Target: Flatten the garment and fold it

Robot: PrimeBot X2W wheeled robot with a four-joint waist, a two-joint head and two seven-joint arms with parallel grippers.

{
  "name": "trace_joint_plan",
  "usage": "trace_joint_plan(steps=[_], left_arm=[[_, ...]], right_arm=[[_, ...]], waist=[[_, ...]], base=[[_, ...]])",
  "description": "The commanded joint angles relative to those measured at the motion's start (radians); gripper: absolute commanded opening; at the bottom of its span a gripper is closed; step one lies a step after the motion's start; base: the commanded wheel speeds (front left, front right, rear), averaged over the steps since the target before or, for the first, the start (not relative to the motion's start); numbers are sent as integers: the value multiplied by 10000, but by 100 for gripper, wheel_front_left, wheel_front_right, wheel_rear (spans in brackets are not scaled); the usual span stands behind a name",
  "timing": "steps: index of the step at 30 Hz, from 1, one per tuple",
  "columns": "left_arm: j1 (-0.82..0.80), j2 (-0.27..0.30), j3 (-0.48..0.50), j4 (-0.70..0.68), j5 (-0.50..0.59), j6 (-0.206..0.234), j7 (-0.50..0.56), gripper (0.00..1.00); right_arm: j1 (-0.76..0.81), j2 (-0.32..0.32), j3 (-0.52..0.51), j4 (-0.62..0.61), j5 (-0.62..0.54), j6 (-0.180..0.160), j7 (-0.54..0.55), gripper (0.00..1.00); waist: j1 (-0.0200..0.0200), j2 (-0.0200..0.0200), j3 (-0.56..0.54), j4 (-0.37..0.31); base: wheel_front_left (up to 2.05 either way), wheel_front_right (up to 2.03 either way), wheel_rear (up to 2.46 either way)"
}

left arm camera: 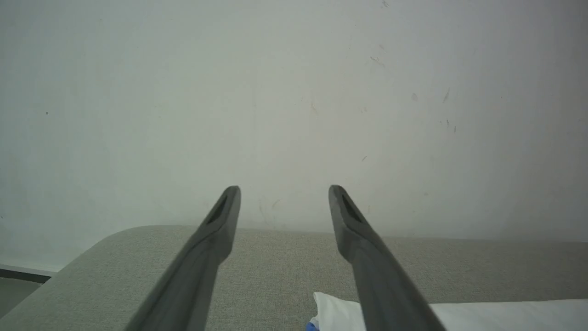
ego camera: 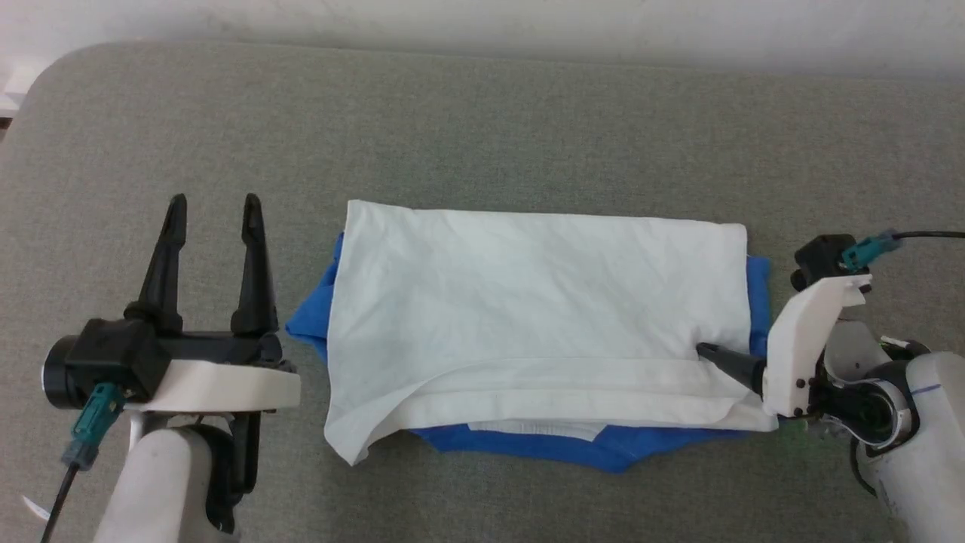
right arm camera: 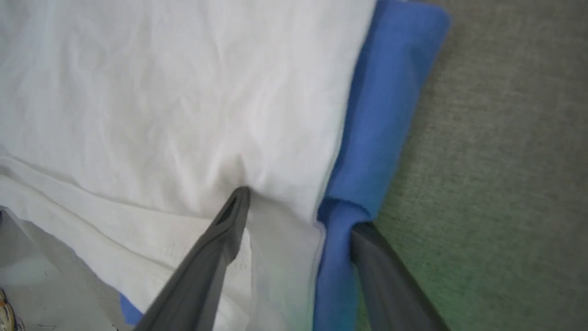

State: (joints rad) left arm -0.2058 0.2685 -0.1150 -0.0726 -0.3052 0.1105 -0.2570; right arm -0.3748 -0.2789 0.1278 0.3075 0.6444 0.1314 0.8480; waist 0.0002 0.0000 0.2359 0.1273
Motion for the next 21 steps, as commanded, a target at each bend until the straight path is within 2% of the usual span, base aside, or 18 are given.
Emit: trace_joint_plan(steps=[1, 5, 6, 7, 11, 16, 21], left_arm=[[108, -186, 167, 120, 146, -210, -46, 100], [99, -509, 442, 296, 316, -577, -46, 100], [112, -580, 504, 348, 354, -657, -46, 100], [120, -642, 568, 391, 396, -735, -46, 100], [151, -793, 756, 520, 514, -965, -46, 100], [275, -1024, 1038, 707, 704, -1222, -47, 100], [416, -1224, 1251, 789, 870, -1409, -47, 100]], right_arm=[[-8, 105, 330, 411, 122, -7, -104, 100], [-150, 71, 614, 941, 331, -7, -242, 100], [-183, 44, 669, 1033, 371, -7, -261, 32], [-211, -3, 705, 1101, 412, -7, -305, 0], [-225, -188, 653, 1273, 610, -7, -336, 0], [-50, -782, 111, 1444, 713, -7, -443, 0], [172, -1515, -869, 1776, -94, -7, -528, 0]], waist=[[-2, 0, 35, 54], [-2, 0, 18, 95], [-2, 0, 2, 99], [-2, 0, -17, 97], [-2, 0, -107, 79], [-2, 0, -329, 16], [-2, 0, -489, -53]], base=[[0, 0, 0], [0, 0, 0], [0, 0, 0], [0, 0, 0], [0, 0, 0], [0, 0, 0], [0, 0, 0]])
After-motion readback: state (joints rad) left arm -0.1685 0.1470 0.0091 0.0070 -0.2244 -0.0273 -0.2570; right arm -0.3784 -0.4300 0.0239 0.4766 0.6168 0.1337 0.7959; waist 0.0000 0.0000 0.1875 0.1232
